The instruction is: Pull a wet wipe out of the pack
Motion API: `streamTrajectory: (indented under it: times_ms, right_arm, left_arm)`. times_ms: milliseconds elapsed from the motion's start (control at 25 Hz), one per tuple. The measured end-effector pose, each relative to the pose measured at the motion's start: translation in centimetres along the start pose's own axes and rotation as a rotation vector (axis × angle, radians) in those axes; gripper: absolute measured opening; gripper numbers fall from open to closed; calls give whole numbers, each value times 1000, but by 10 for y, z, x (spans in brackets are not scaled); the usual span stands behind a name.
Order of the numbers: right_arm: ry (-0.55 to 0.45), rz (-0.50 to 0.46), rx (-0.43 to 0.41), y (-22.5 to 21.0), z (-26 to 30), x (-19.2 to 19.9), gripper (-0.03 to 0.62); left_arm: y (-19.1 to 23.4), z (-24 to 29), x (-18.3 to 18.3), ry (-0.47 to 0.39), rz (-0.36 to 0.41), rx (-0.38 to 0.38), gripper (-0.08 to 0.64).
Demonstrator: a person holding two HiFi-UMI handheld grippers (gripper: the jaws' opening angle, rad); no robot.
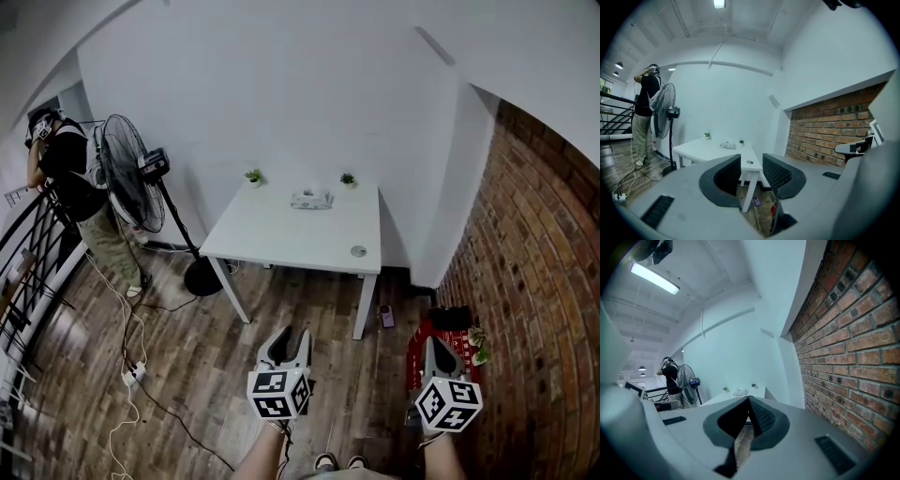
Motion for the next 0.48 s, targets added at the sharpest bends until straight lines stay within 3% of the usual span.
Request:
streamTrajectory:
  times_ms: [480]
  right_arm:
    - [19, 18, 29, 17, 3, 16, 2]
  left_arm:
    - [27, 3, 5, 48, 44, 5, 144]
Point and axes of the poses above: the fingertips, and each gripper's own axes: z forward along the fingers, y to its left, x out of its underside, the point moved 10 cm from there along -z, backward along the fingers, and after that the axes turned 10 degrees about -y, right-handed, at the moved point
